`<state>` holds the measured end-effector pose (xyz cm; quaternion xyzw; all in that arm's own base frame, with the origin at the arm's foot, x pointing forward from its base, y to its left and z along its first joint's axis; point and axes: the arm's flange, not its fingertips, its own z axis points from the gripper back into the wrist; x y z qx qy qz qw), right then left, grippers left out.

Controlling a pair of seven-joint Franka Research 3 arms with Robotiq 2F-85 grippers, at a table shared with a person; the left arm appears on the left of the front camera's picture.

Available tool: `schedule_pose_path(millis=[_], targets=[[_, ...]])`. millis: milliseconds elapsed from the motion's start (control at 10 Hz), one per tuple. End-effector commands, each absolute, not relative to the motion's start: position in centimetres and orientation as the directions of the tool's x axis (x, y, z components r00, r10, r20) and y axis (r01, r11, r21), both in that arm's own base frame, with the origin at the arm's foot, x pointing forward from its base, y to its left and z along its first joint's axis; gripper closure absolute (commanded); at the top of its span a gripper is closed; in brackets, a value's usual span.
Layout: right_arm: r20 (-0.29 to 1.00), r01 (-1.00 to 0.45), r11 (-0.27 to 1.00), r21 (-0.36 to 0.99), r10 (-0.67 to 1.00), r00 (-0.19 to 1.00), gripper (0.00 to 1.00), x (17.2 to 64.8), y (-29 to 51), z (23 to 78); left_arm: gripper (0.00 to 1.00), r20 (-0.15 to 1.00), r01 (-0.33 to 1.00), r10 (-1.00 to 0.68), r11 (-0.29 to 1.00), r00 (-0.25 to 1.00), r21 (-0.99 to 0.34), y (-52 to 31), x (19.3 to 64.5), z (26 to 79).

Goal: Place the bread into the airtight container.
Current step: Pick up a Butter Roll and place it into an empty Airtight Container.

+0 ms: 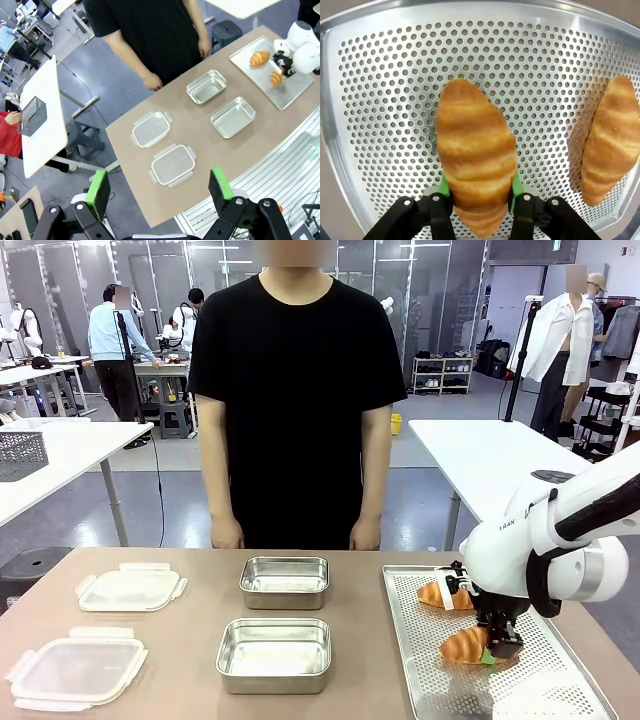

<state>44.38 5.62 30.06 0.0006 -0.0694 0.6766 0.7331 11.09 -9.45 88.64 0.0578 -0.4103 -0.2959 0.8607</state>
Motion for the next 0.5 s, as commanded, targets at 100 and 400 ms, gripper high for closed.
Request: schedule_pose_path(millis=[100,400], targets=[[0.106,-0.993,0.048,-0.11,0.994,0.036,0.52,43.8,6.2,33.0,0.0,0.686,0.467,-0.557,0.815,0.469,0.343,-9.6,10.0,88.9],[0.058,-0.993,0.086,-0.082,0.995,0.081,0.52,42.8,8.4,39.3,0.0,0.686,0.467,-0.557,0.815,0.469,0.343,-9.6,10.0,88.9]])
